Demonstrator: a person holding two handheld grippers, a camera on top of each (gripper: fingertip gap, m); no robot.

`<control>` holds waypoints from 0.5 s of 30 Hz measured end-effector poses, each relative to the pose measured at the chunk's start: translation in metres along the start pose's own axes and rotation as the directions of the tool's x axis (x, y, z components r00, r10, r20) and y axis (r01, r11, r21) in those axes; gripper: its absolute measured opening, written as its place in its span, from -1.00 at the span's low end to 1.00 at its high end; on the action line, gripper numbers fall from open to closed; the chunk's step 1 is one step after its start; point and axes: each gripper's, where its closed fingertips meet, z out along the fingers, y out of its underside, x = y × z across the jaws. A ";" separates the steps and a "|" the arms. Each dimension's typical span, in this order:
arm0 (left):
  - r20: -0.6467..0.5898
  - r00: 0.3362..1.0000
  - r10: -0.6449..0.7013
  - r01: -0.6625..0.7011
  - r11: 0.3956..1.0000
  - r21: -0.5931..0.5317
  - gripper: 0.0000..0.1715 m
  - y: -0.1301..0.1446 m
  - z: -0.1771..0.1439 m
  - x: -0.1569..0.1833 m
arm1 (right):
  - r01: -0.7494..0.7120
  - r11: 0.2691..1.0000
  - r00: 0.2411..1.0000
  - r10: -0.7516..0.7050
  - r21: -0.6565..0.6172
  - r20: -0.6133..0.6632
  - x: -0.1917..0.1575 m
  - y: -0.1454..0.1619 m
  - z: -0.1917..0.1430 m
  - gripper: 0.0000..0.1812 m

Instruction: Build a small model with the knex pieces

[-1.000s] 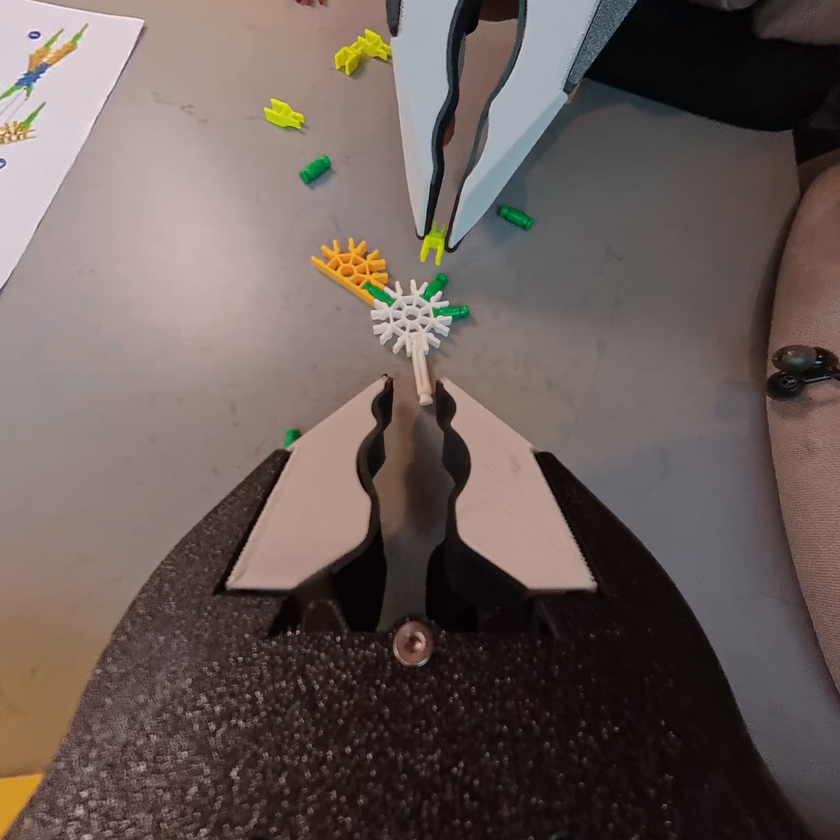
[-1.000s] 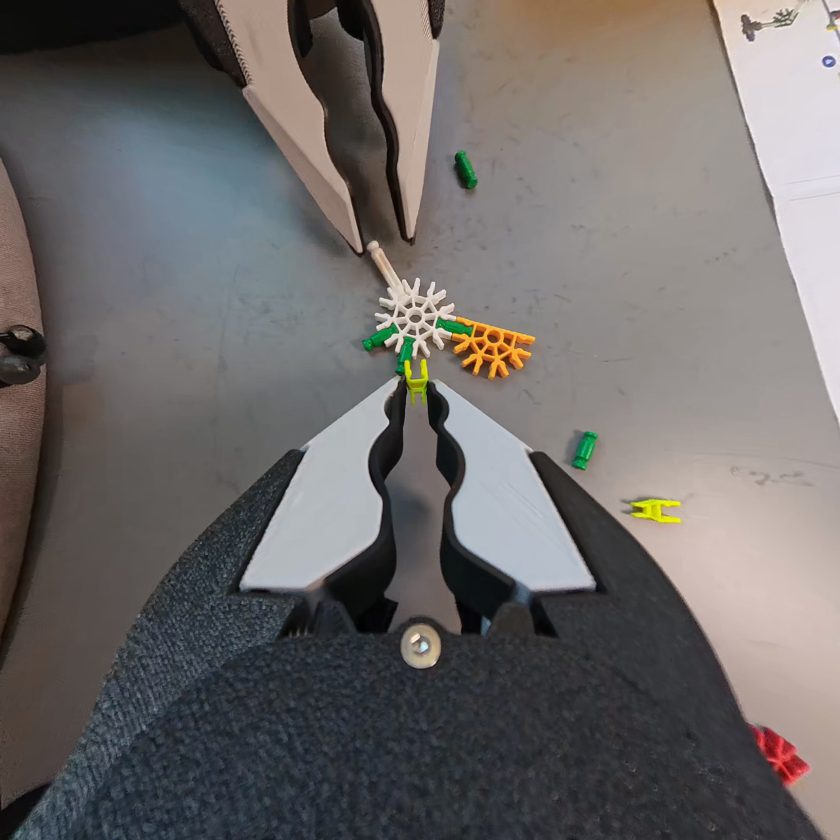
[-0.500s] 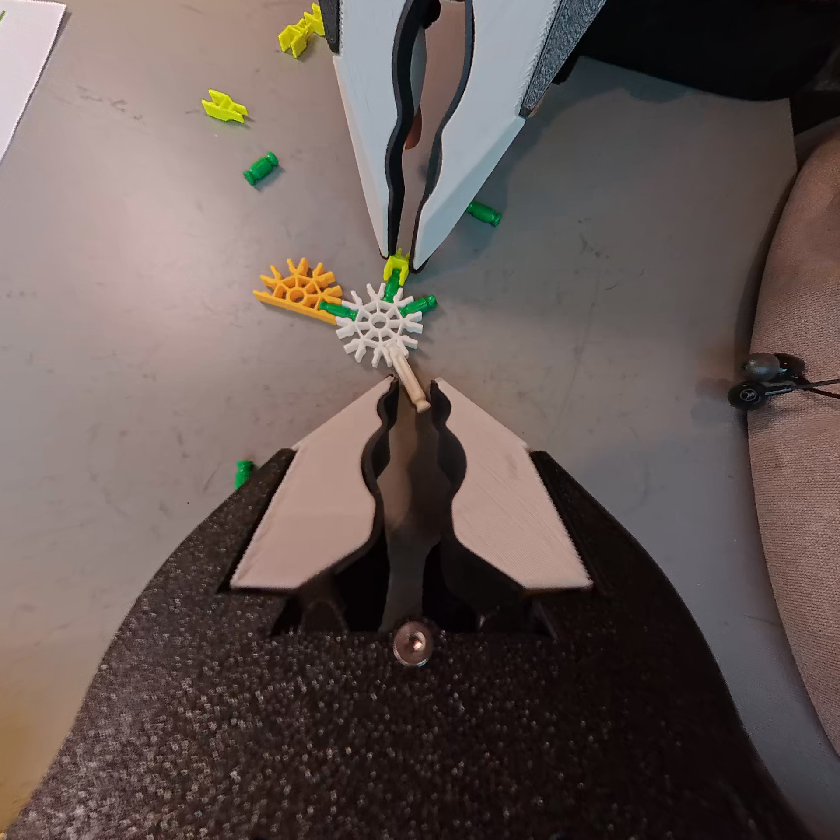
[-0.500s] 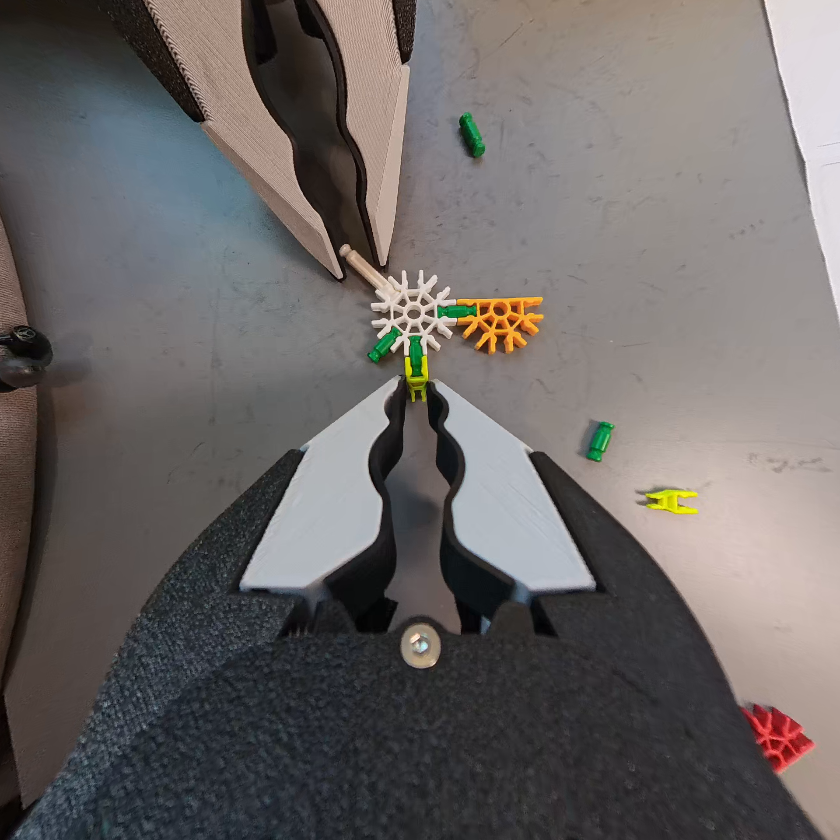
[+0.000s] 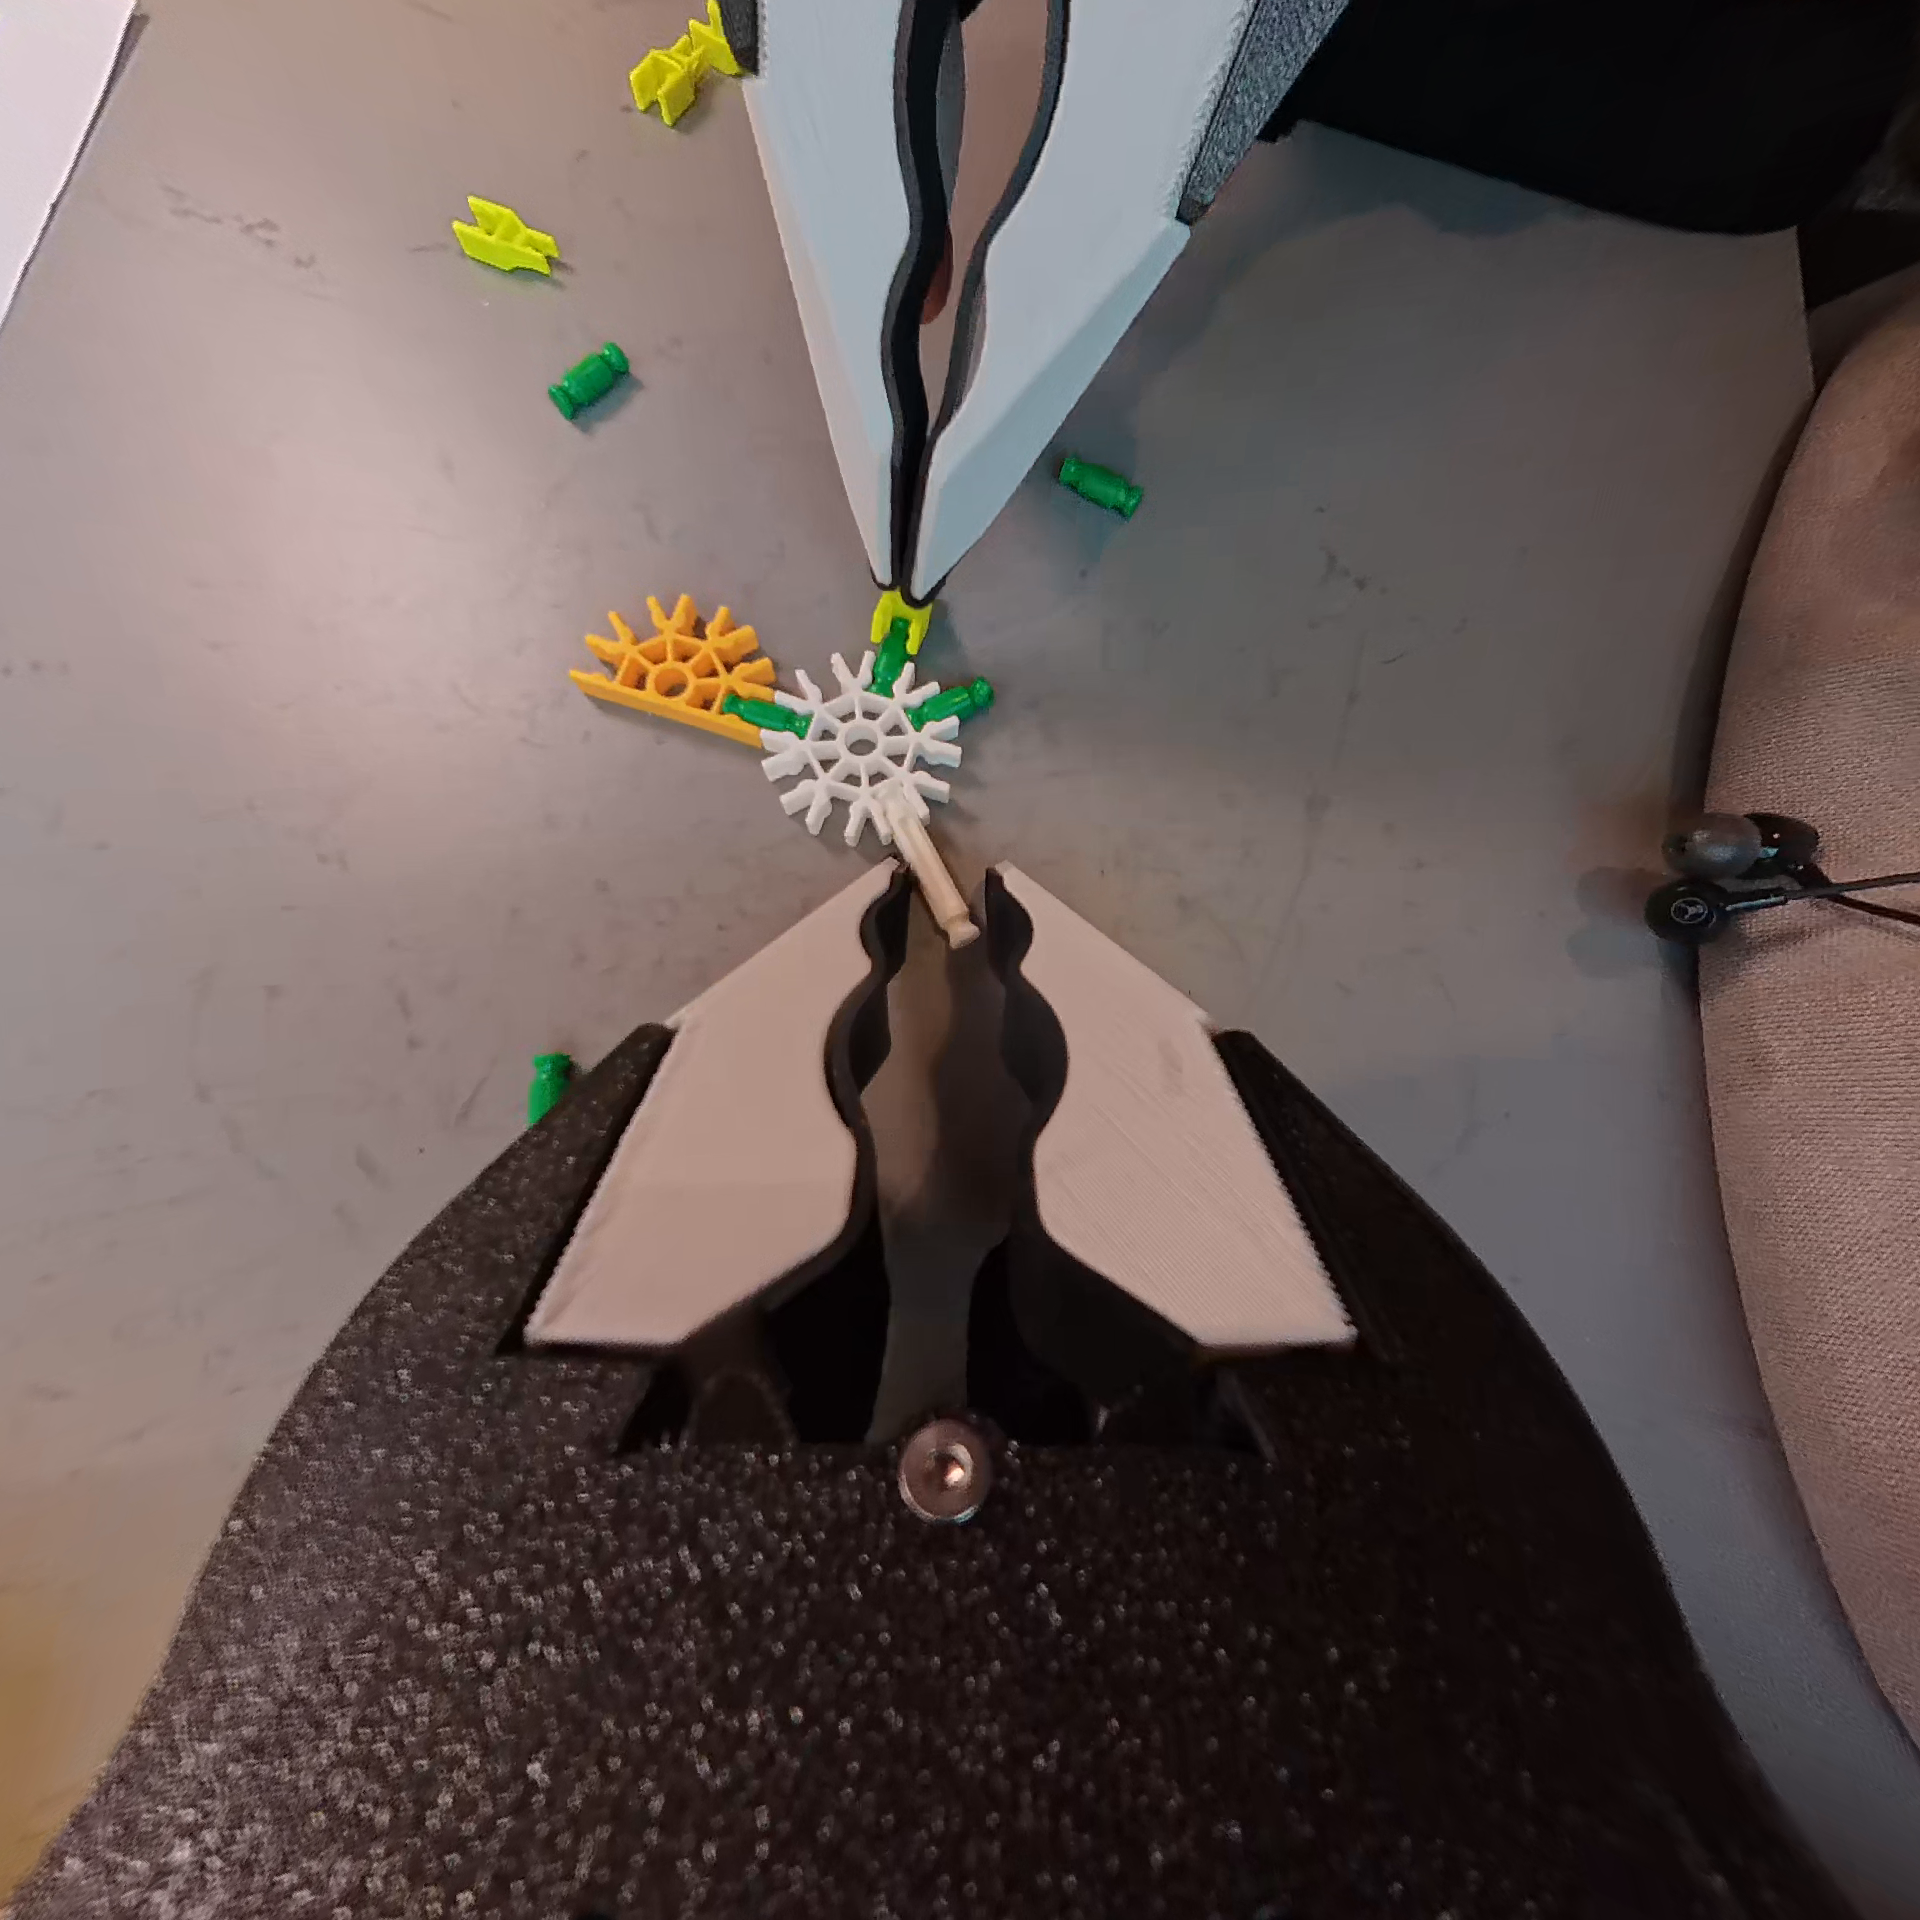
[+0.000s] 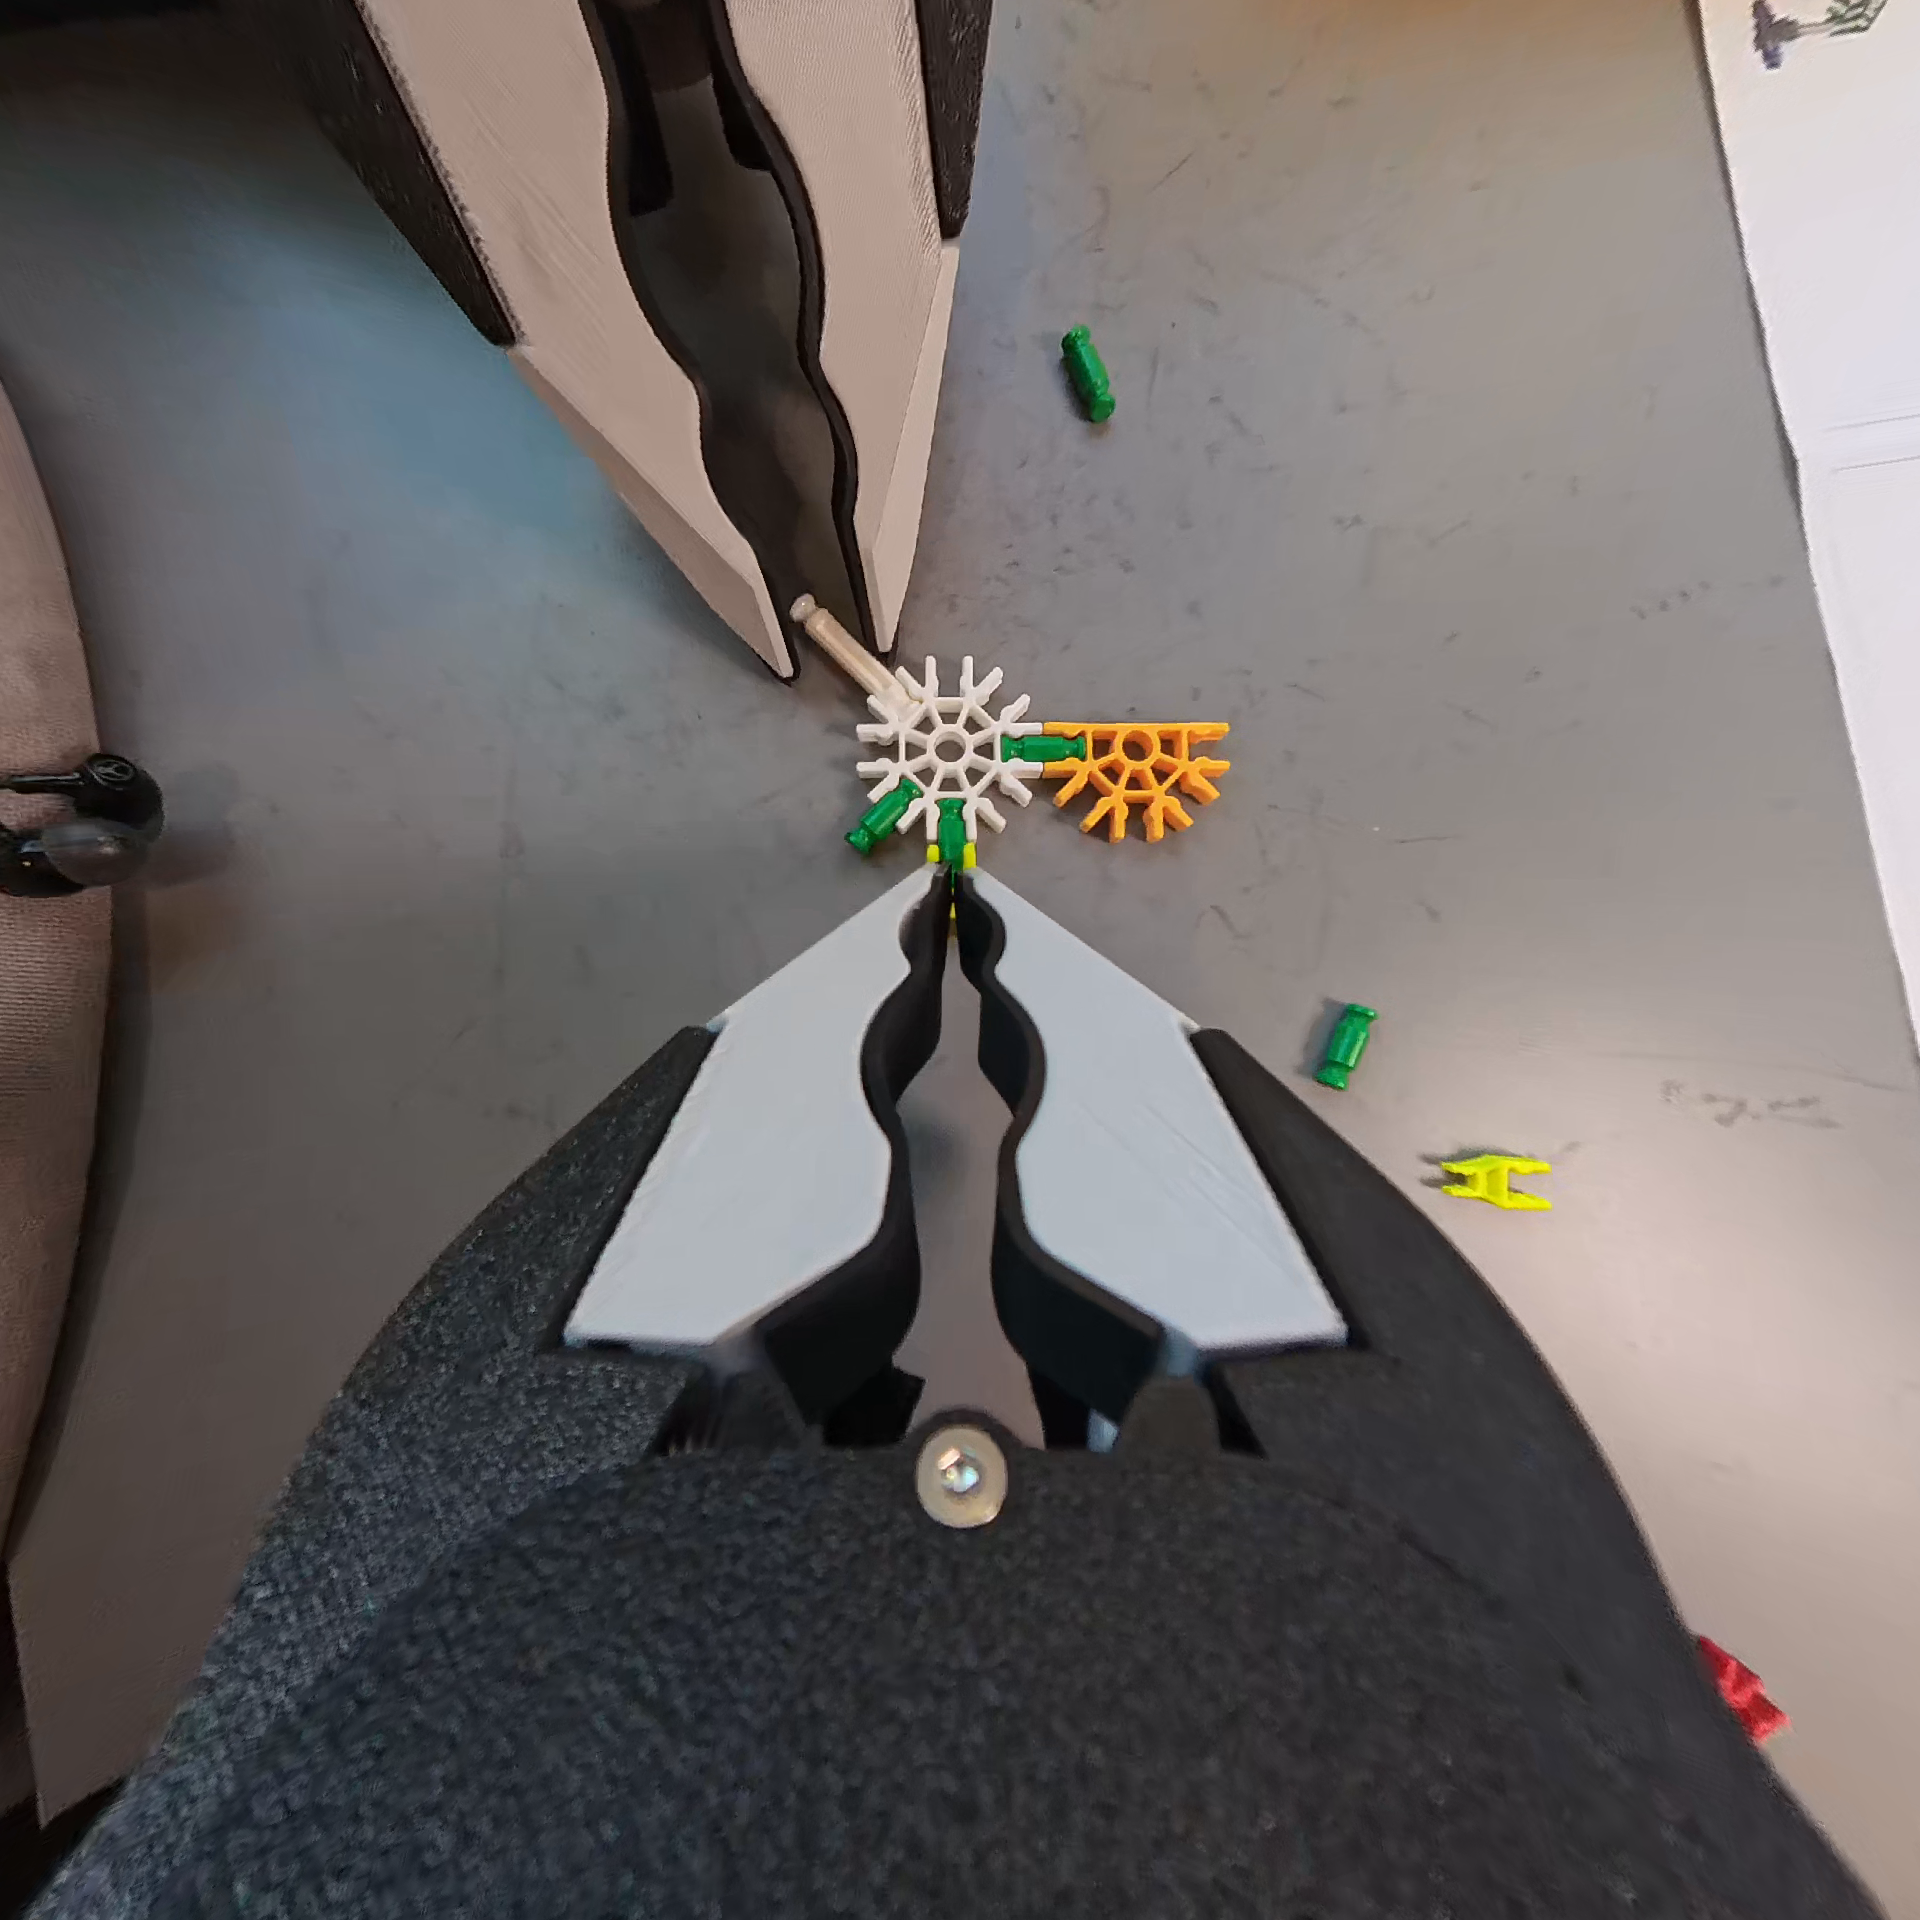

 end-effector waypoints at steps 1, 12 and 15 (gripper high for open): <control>0.001 1.000 0.001 -0.001 1.000 0.004 -0.83 -0.001 0.000 0.000 | 0.015 1.000 1.000 -0.015 -0.020 0.000 0.000 0.002 0.002 -1.00; 0.008 1.000 -0.004 0.004 1.000 0.015 -0.86 -0.002 0.002 0.000 | 0.110 0.976 0.992 -0.096 -0.189 0.079 0.001 -0.001 0.005 -1.00; 0.001 1.000 -0.015 0.015 1.000 0.021 -0.87 -0.002 0.002 -0.001 | 0.120 0.961 0.988 -0.093 -0.248 0.120 0.001 -0.001 0.006 -1.00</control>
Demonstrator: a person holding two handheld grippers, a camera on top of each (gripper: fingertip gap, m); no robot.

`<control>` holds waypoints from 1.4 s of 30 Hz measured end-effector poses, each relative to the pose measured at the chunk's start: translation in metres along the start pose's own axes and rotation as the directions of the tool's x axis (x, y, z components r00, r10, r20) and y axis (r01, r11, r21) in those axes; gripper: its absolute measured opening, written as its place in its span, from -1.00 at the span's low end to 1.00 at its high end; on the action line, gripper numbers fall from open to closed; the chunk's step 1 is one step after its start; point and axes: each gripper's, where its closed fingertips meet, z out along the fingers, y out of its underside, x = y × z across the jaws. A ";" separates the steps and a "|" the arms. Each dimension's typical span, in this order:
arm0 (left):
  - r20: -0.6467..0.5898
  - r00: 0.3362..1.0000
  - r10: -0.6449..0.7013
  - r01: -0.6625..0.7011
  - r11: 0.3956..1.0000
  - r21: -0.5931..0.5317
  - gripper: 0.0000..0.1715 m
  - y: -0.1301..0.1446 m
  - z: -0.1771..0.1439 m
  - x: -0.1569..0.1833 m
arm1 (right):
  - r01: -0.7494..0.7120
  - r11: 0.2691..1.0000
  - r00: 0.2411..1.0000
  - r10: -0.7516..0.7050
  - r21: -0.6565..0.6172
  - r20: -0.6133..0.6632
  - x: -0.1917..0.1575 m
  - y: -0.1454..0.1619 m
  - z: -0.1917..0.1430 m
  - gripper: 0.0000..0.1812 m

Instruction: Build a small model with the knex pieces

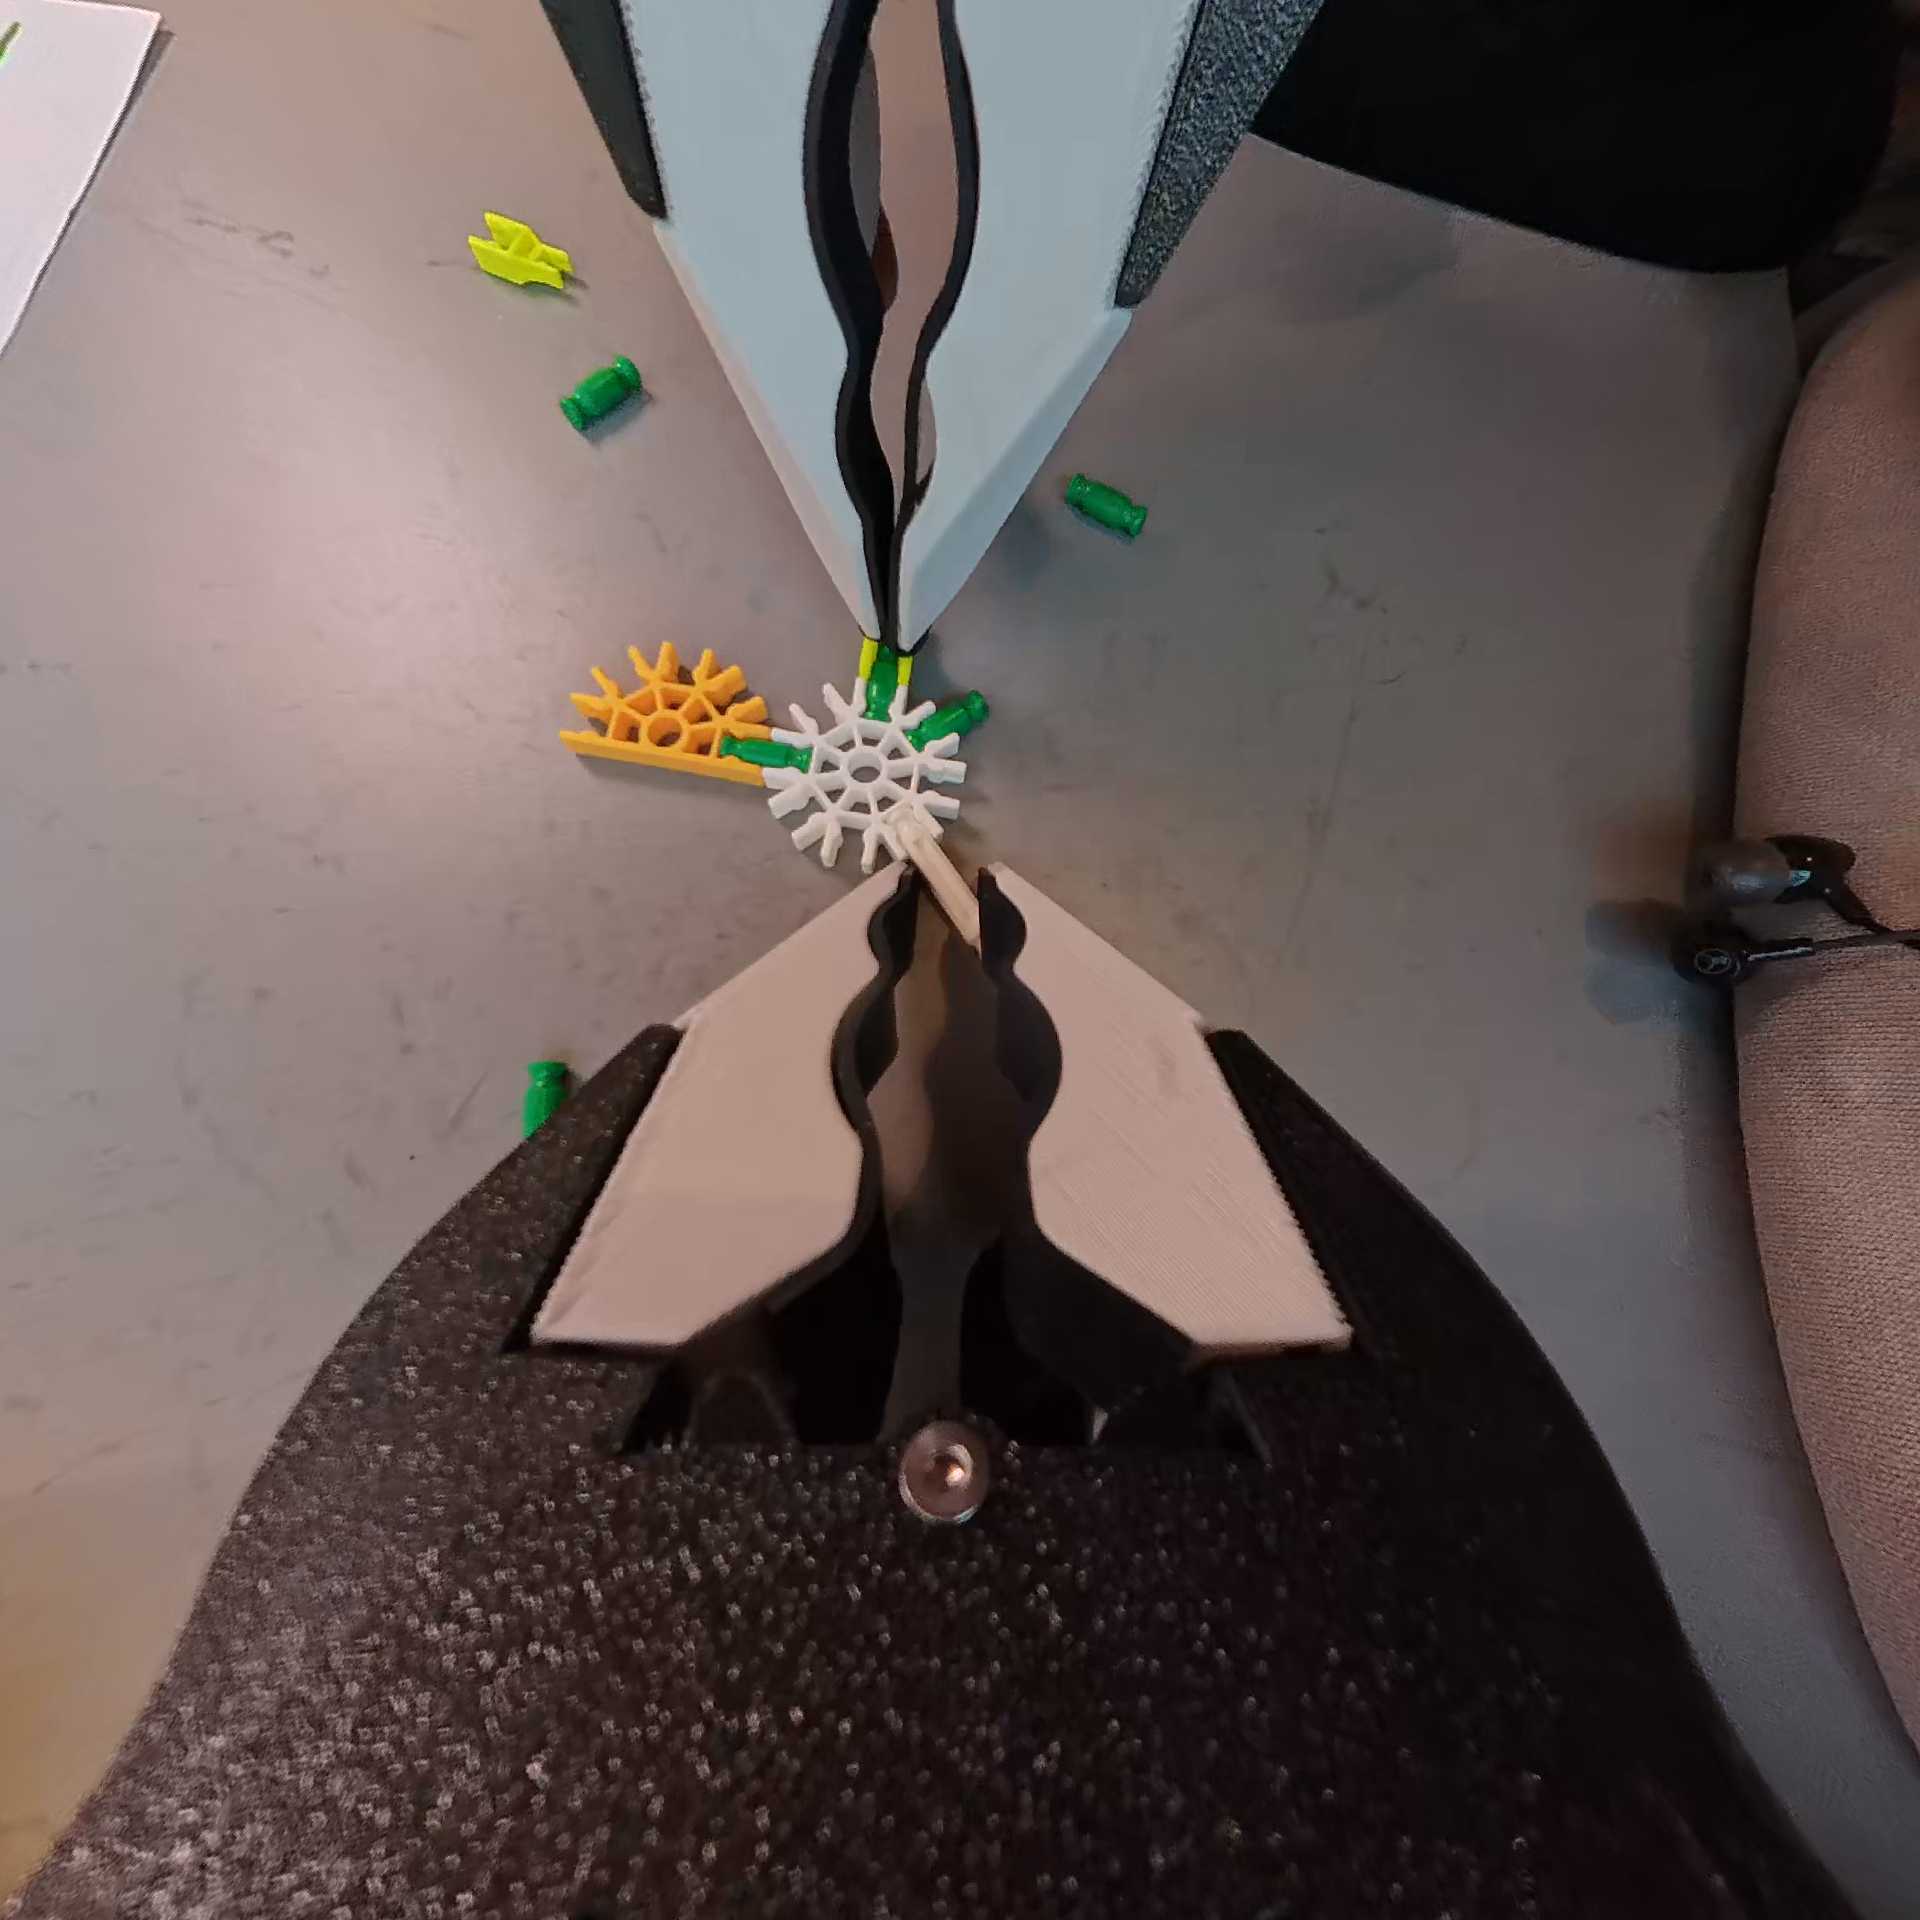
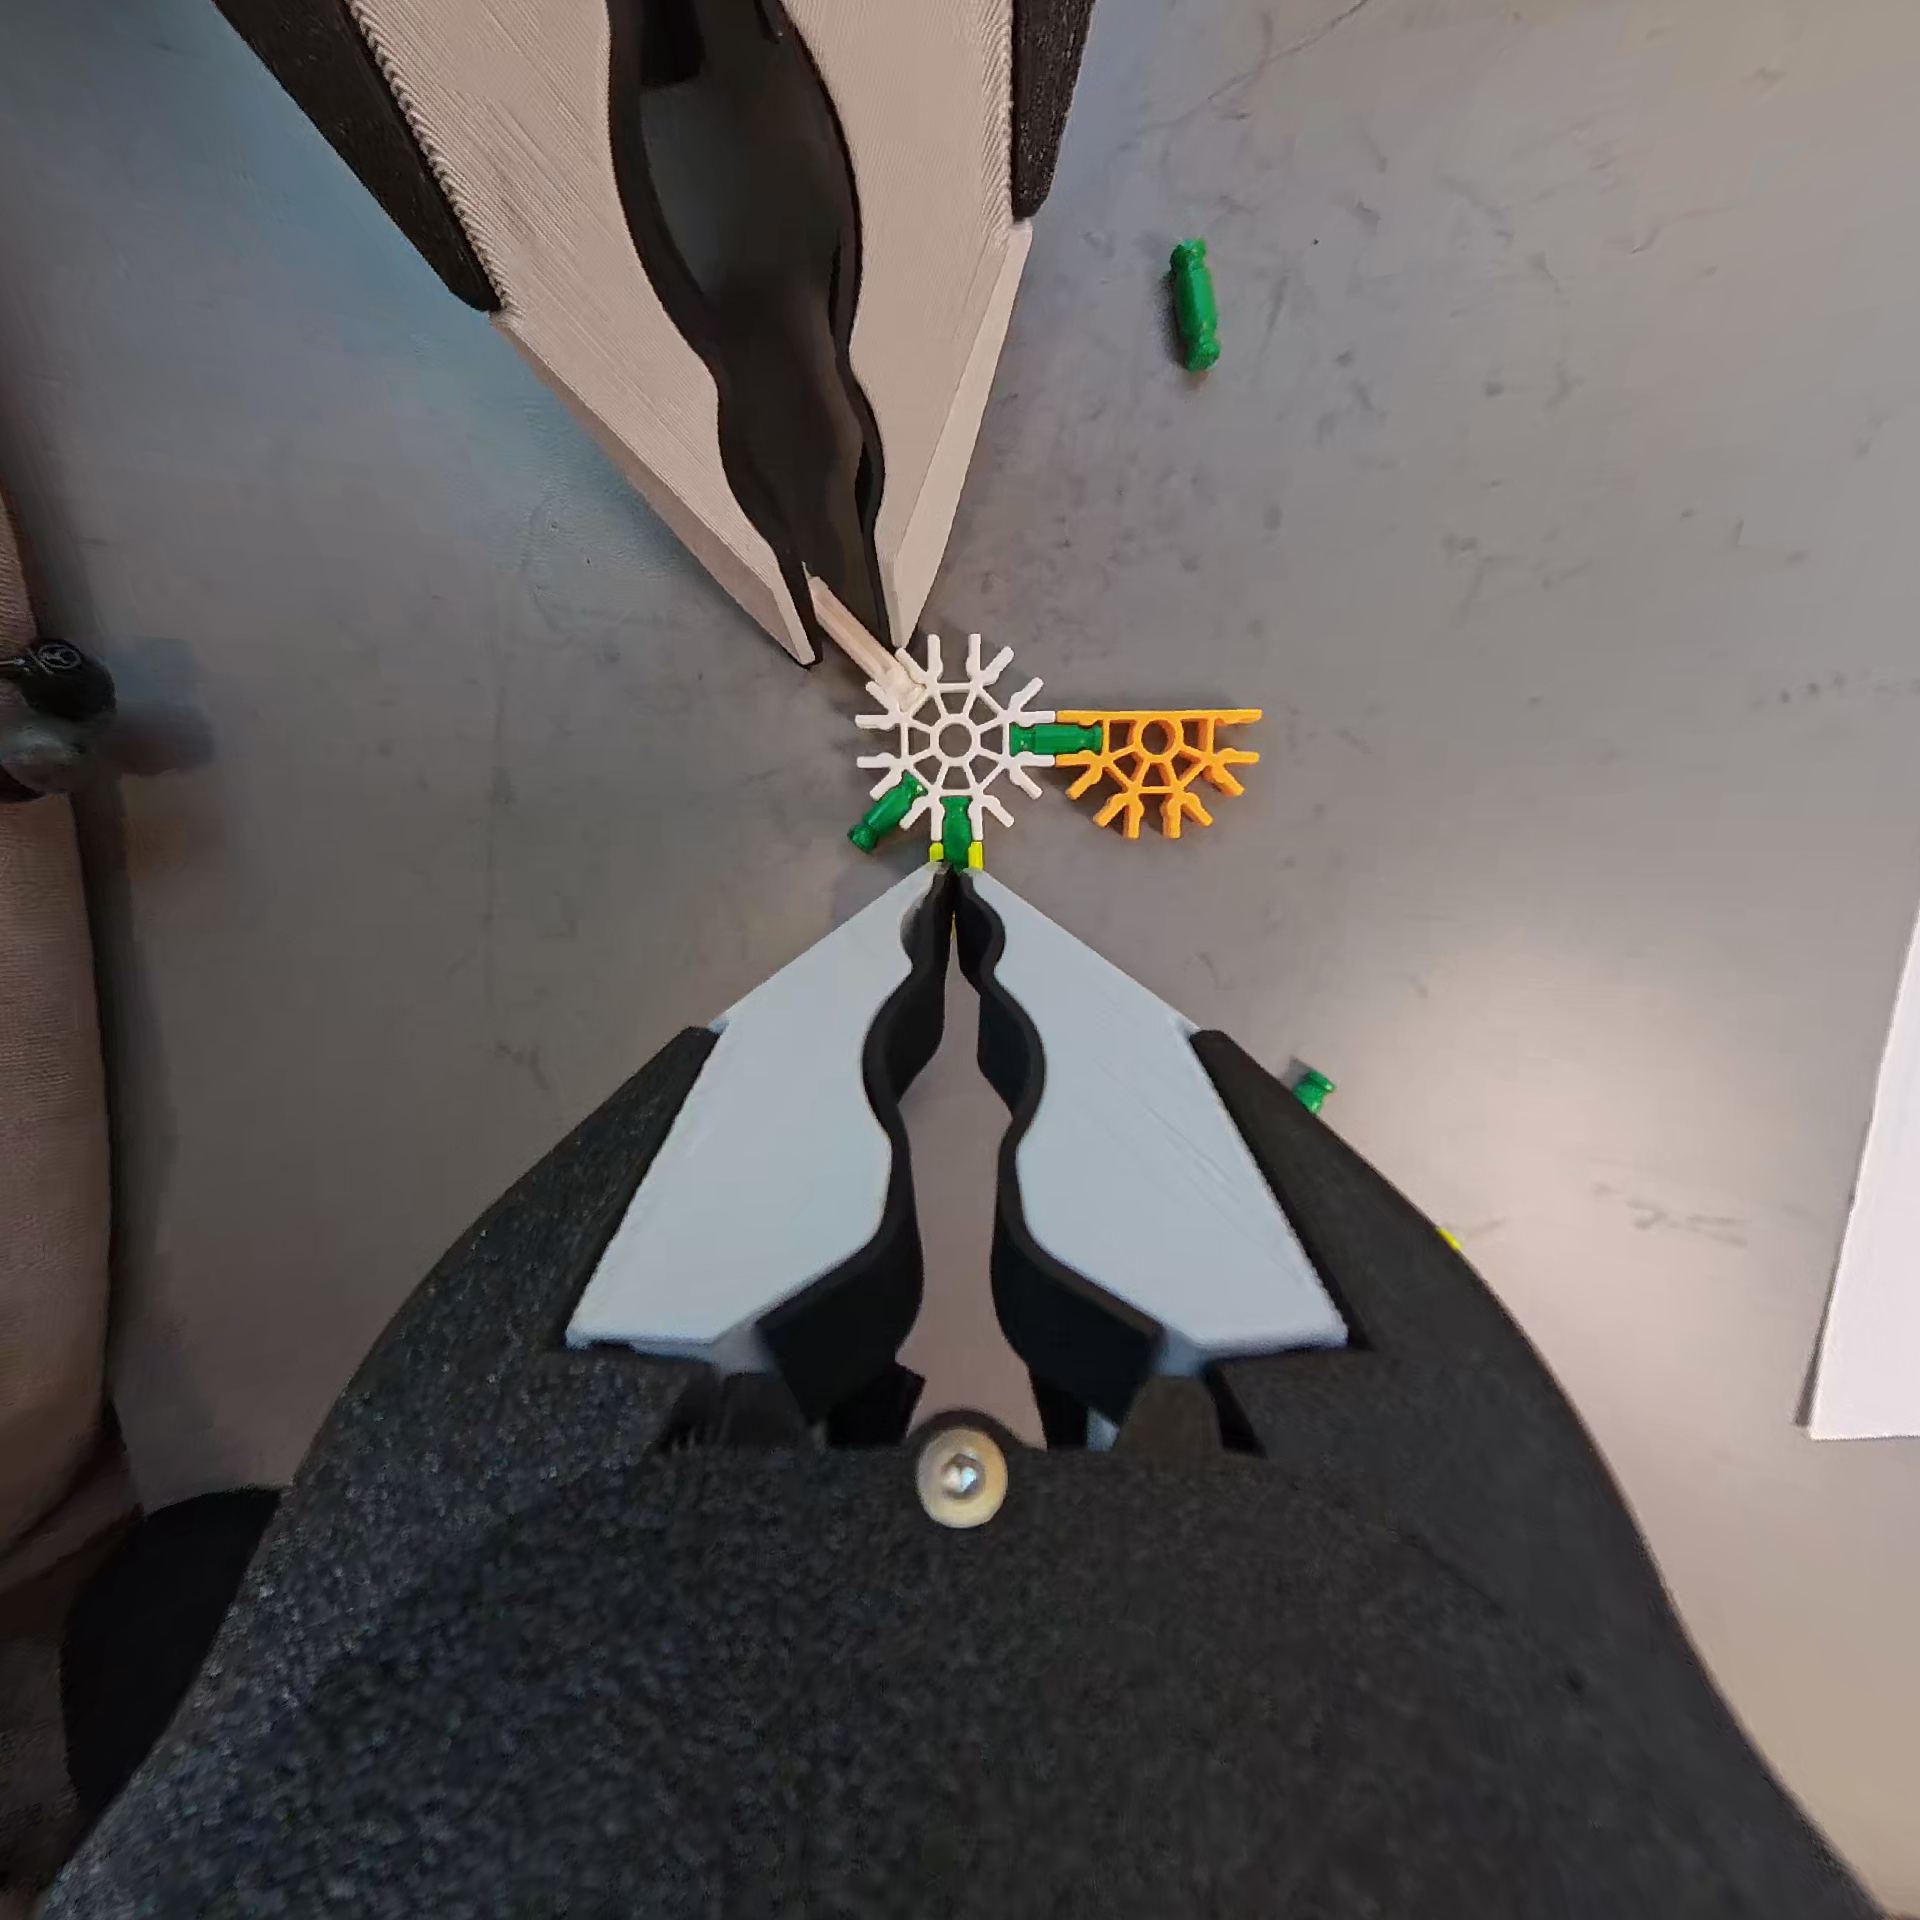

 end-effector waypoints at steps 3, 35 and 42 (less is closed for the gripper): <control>-0.005 1.000 -0.004 0.004 1.000 0.005 -0.87 0.000 0.000 0.000 | -0.003 0.999 0.999 0.005 -0.042 0.035 0.000 0.000 0.001 -1.00; 0.070 0.992 -0.103 0.102 0.995 0.011 -0.94 -0.001 -0.001 -0.014 | -0.434 0.860 0.830 0.497 0.267 -0.251 0.090 0.083 -0.037 -0.75; 0.094 0.984 -0.152 0.152 0.988 0.010 -0.93 -0.001 -0.002 -0.015 | -0.504 0.833 0.803 0.550 0.229 -0.231 0.097 0.075 -0.024 -0.79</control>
